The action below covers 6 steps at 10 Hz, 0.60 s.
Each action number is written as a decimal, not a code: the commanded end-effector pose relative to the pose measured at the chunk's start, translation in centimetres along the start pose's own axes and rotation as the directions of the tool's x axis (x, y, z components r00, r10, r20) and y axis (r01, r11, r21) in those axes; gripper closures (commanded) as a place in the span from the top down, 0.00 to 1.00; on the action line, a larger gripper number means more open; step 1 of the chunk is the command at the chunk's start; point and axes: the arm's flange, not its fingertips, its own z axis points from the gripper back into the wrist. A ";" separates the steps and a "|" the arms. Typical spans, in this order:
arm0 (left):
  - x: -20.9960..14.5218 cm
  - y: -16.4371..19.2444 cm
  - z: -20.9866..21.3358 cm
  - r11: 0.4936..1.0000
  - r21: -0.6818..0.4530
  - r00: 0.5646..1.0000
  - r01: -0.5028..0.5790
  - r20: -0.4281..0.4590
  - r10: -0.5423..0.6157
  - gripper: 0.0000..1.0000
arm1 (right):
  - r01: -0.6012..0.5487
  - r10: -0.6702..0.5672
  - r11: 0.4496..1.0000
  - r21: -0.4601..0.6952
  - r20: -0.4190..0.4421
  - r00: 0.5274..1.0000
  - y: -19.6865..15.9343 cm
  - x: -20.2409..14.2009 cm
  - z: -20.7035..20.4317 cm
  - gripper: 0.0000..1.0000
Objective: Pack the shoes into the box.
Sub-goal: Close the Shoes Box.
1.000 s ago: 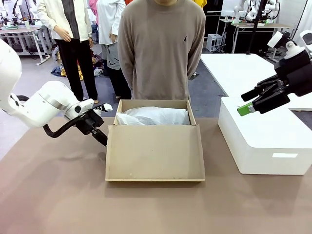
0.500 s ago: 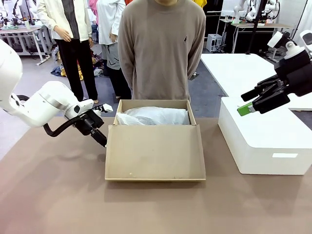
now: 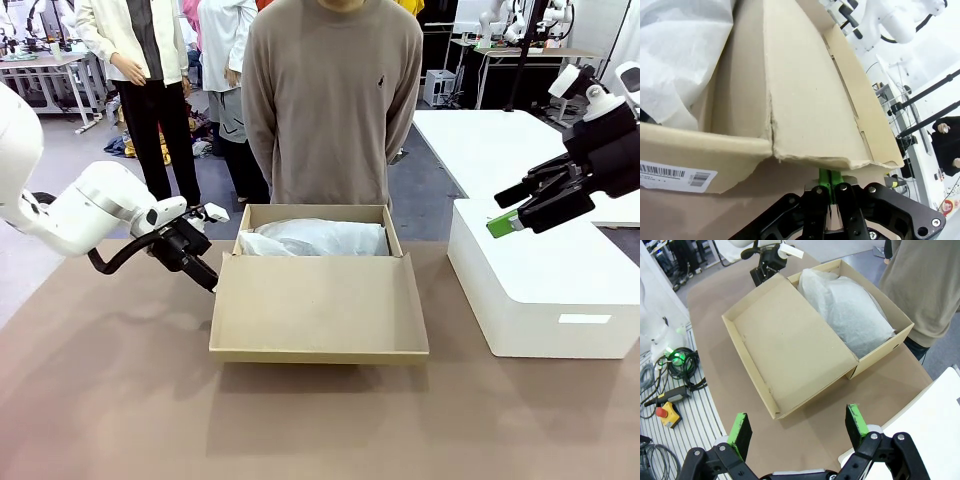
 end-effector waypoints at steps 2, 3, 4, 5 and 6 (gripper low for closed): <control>0.4 -0.3 1.0 0.994 -0.087 0.992 0.069 0.107 -0.060 0.00 | -0.017 0.016 1.000 0.021 0.030 0.999 -0.3 0.2 -0.1 1.00; 0.4 -0.5 1.2 0.993 -0.095 0.990 0.068 0.133 -0.055 0.00 | -0.017 0.016 1.000 0.021 0.030 0.999 -0.3 0.2 -0.1 1.00; 0.5 -0.7 1.5 0.992 -0.105 0.986 0.065 0.160 -0.047 0.00 | -0.017 0.016 1.000 0.021 0.030 0.999 -0.3 0.2 -0.1 1.00; 0.7 -1.0 1.8 0.990 -0.124 0.982 0.069 0.184 -0.045 0.00 | -0.017 0.016 1.000 0.021 0.030 0.999 -0.3 0.2 -0.1 1.00; 0.9 -1.2 2.0 0.990 -0.124 0.975 0.069 0.219 -0.040 0.00 | -0.017 0.016 1.000 0.021 0.030 0.999 -0.3 0.2 -0.1 1.00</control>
